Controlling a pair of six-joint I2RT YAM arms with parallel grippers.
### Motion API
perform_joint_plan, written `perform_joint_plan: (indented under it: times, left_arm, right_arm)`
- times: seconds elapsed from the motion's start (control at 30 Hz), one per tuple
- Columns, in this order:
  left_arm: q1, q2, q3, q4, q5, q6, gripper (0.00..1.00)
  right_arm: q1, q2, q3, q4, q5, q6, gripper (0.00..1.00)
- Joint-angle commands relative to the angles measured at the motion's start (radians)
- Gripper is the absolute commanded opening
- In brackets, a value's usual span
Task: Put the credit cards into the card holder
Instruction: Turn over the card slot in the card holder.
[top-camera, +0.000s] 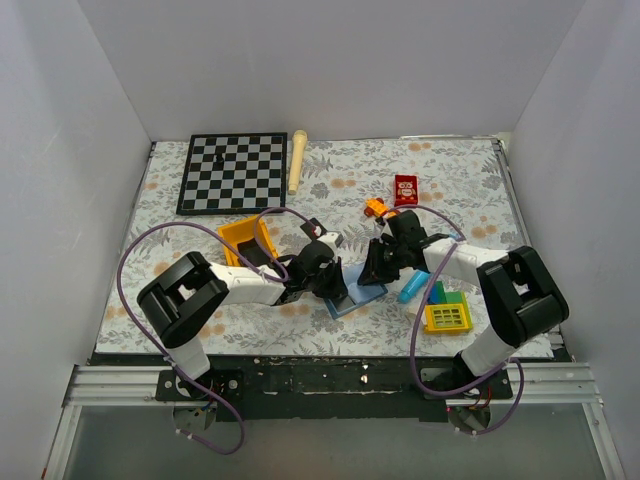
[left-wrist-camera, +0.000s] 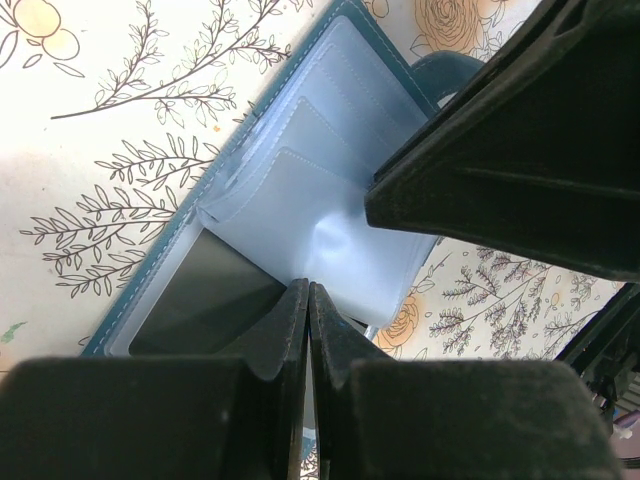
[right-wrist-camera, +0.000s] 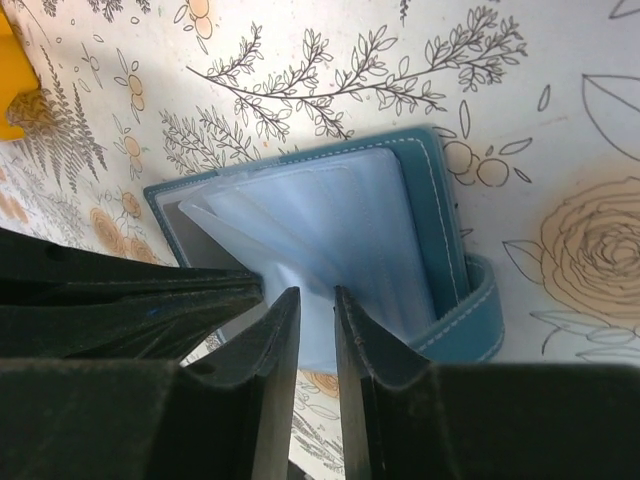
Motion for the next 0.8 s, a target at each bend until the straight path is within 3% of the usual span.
perform_joint_plan:
  times: [0.0, 0.47, 0.77]
  left_arm:
    - [-0.006, 0.029, -0.016, -0.081, -0.017, 0.016, 0.00]
    - [-0.006, 0.029, -0.024, -0.081, -0.016, 0.013, 0.00]
    - [-0.006, 0.026, -0.033, -0.078, -0.016, 0.009, 0.00]
  right_arm:
    - [0.000, -0.058, -0.017, -0.038, 0.043, -0.023, 0.29]
    - [0.000, -0.092, 0.000, -0.103, 0.114, -0.039, 0.30]
    - [0.000, -0.081, -0.014, -0.060, 0.048, -0.032, 0.29]
